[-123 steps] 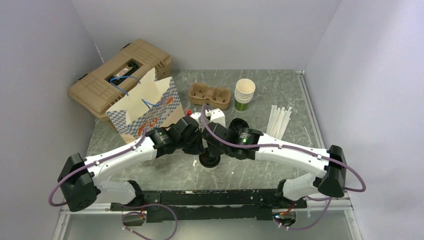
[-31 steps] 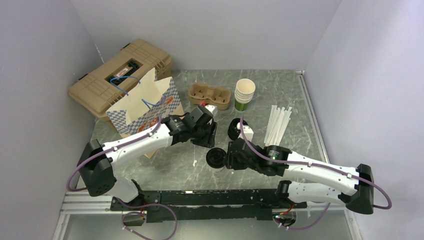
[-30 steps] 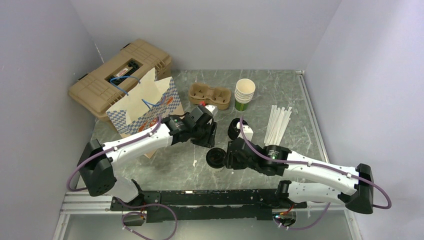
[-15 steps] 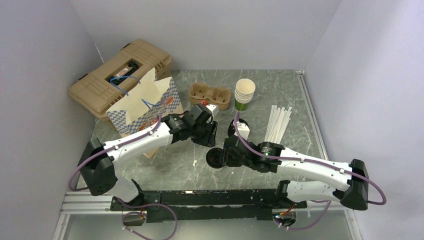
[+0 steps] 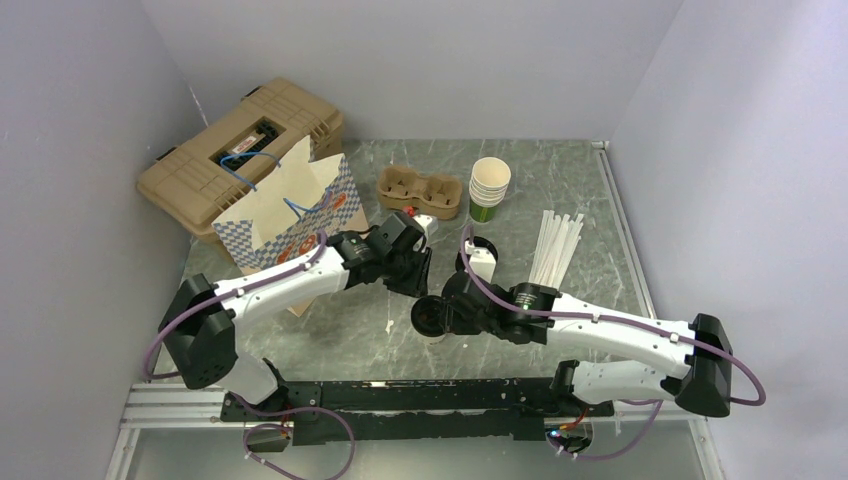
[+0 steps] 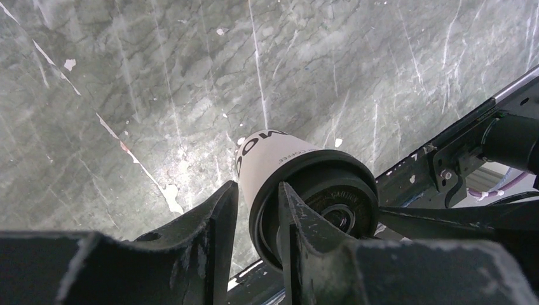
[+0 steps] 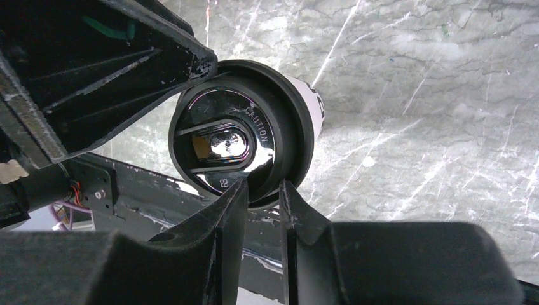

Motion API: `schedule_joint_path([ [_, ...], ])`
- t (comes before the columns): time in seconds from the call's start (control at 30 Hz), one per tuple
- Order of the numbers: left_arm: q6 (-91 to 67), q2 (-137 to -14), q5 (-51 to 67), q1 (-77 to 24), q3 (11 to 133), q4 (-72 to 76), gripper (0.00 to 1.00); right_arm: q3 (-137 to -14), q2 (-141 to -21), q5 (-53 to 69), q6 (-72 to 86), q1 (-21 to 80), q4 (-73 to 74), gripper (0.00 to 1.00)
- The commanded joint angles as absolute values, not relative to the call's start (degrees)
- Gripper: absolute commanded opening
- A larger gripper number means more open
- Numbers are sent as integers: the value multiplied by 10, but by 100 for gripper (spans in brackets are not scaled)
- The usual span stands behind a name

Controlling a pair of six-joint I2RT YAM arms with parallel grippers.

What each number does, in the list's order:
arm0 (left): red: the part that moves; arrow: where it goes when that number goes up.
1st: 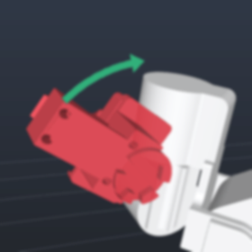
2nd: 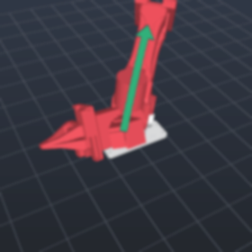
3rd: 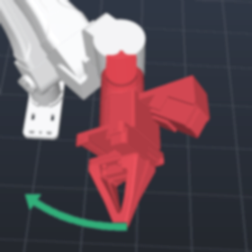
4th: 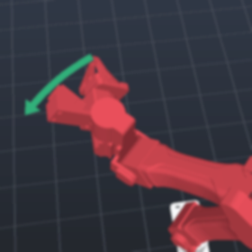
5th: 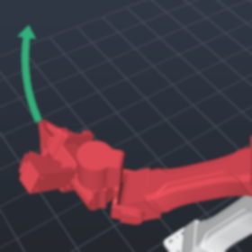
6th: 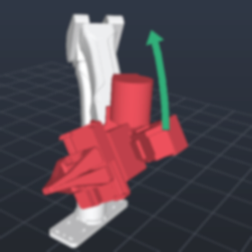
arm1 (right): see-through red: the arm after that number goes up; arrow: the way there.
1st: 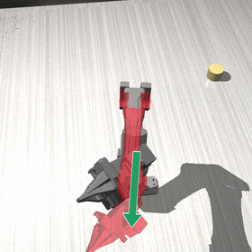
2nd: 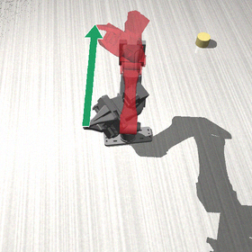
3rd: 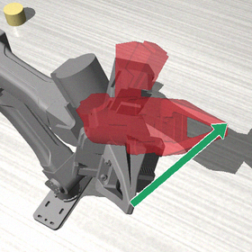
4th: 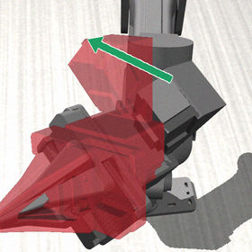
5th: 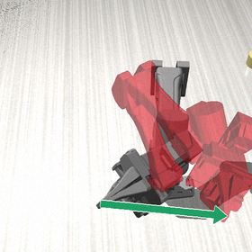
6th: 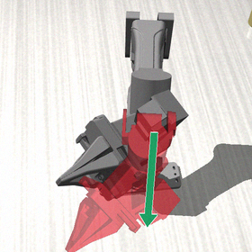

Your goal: Pack the takeout coffee

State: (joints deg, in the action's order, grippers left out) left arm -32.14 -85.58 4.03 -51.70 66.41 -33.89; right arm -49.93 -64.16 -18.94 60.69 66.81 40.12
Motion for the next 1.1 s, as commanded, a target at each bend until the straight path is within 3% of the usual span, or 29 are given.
schedule_joint_path([
  [0.0, -319, -859, 57, -515, 655, -323, 35, -502, -648, -191, 610, 668, 414, 28],
  [0.27, -322, -854, 62, -515, 637, -321, 32, -505, -676, -178, 593, 668, 428, 20],
  [0.53, -331, -840, 67, -515, 608, -315, 29, -497, -702, -130, 559, 670, 456, 0],
  [1.07, -352, -813, 81, -515, 540, -279, 26, -472, -811, -93, 563, 711, 487, 0],
])
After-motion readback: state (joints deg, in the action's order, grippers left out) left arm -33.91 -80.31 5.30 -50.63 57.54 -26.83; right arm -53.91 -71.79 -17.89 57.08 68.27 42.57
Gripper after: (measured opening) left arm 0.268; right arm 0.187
